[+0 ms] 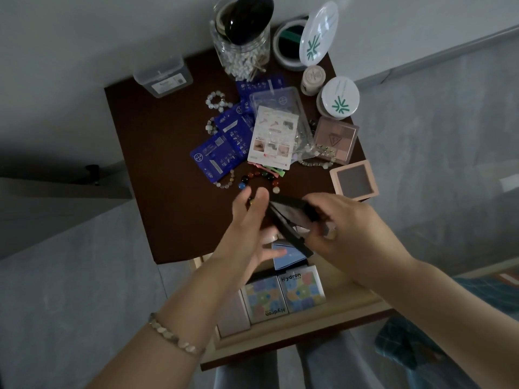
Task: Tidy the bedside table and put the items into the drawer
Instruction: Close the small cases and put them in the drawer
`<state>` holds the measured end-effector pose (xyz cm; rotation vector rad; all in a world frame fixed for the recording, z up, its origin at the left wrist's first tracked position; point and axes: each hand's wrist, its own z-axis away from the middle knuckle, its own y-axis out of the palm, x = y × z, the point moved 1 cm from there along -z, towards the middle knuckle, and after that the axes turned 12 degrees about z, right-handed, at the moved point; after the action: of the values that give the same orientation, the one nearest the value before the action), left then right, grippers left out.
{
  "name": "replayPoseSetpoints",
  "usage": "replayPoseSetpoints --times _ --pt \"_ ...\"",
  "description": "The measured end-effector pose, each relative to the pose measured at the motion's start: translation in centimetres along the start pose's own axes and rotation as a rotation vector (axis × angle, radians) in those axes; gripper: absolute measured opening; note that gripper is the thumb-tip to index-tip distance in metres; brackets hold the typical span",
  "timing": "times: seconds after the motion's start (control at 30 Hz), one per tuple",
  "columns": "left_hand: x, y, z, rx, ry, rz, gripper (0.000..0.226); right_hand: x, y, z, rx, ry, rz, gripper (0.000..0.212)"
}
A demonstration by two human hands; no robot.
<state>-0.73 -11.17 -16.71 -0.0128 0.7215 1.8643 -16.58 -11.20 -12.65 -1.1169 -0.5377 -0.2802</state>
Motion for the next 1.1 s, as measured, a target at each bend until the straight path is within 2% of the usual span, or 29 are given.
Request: replayPoseSetpoints --times 0.07,0.17,0.33,0.43,0.57,0.63,0.77,0.9,0.97,1.1 --pt "0.2 0.5 -0.3 0.045 -0.192 0.169 0.089 0.5 0.1 0.0 -0.015 -0.153 0.122 0.026" --pt "0.1 1.3 -0.1 0.06 -0.235 0.333 0.081 0.3 0.3 -0.3 -0.056 -0.218 0.149 0.031" --pt "-0.6 0.7 -0.3 0.039 -0.332 0.182 0.058 -2.3 -1.1 -2.8 -0.066 0.019 -0.175 0.029" --pt "-1.4 0.4 -0.7 -0.047 -0.34 0.286 0.046 -3.9 -0.5 -4.5 -0.098 0.182 -0.325 0.02" --pt "-2.4 -0.3 -1.0 -0.196 -0.213 0.359 0.033 -7.3 1.2 -7.3 -0.226 0.435 -0.024 0.018" --pt "-2.4 -0.9 -1.2 -0.226 -0.171 0.354 0.035 -8.7 1.8 -9.1 -0.147 0.502 0.166 0.028" --pt "-2.2 -1.8 -1.5 -0.229 -0.129 0.353 0.047 -9.7 2.4 -11.3 0.017 0.525 0.363 0.041" --pt "-1.8 -1.9 -1.9 -0.235 -0.115 0.364 0.062 -10.2 2.7 -11.3 0.057 0.472 0.415 0.035" --pt "-1.6 -1.7 -2.1 -0.236 -0.113 0.4 0.059 -9.9 2.7 -10.3 0.034 0.453 0.311 0.028" --pt "-1.5 -1.1 -2.5 -0.211 -0.099 0.471 0.056 -7.6 1.4 -6.7 -0.059 0.436 -0.056 0.011"
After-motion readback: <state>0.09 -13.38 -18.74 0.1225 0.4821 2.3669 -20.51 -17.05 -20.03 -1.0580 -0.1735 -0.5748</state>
